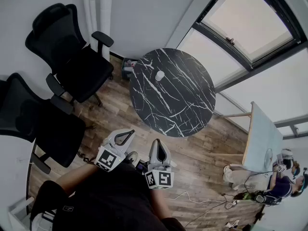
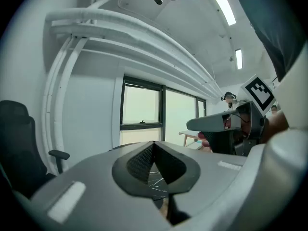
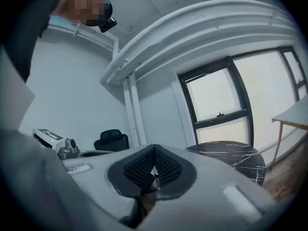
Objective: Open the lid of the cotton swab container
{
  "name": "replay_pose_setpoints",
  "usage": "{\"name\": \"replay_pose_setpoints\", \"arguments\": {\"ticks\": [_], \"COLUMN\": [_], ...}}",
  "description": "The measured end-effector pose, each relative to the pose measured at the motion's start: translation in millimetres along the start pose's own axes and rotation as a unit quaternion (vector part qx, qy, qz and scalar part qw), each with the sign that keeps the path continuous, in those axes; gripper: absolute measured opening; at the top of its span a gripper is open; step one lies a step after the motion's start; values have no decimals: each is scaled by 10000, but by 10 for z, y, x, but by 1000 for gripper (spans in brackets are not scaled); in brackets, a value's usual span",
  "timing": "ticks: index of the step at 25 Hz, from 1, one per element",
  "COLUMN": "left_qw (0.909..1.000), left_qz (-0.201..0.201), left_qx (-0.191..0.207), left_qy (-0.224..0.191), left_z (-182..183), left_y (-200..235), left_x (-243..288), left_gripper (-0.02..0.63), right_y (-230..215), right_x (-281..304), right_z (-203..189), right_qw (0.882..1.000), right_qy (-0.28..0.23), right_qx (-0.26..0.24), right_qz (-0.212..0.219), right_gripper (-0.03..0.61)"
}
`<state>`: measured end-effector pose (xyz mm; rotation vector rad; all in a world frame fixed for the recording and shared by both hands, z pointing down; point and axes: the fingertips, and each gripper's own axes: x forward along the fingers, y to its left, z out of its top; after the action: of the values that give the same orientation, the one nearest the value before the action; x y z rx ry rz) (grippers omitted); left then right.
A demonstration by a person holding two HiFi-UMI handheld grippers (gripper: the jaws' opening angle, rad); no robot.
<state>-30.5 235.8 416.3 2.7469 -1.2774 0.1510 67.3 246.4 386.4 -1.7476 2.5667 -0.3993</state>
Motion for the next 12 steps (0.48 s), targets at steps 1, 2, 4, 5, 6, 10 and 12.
{"name": "replay_pose_setpoints", "arguments": {"ticks": [1, 2, 4, 5, 6, 10, 12], "left_qw": [10000, 10000, 10000, 10000, 10000, 10000, 10000], "left_qz": [7, 14, 26, 31, 34, 35, 29], "left_qx": [-13, -22, -17, -7, -5, -38, -37], "left_qy": [-7, -12, -15, -14, -14, -31, -42], "left_z": [10, 18, 24, 24, 24, 39, 39], "left_y": [12, 24, 50, 64, 74, 90, 101], "left_x": [3, 7, 10, 9, 5, -11, -19], "left_gripper": [0, 0, 0, 0, 0, 0, 0], "right_y": [5, 9, 16, 21, 27, 50, 64], "right_x": [8, 17, 35, 43, 48, 51, 54], "right_z": [19, 36, 58, 62, 65, 67, 44], "right_qw": [10000, 10000, 10000, 10000, 10000, 10000, 10000], "right_qy": [0, -1, -9, -16, -23, -22, -19], "right_qx": [-11, -22, -39, -39, -37, -45, -46], "right_qz": [-4, -8, -18, -21, -22, -20, -14], "right_gripper": [-6, -6, -6, -6, -6, -6, -6]}}
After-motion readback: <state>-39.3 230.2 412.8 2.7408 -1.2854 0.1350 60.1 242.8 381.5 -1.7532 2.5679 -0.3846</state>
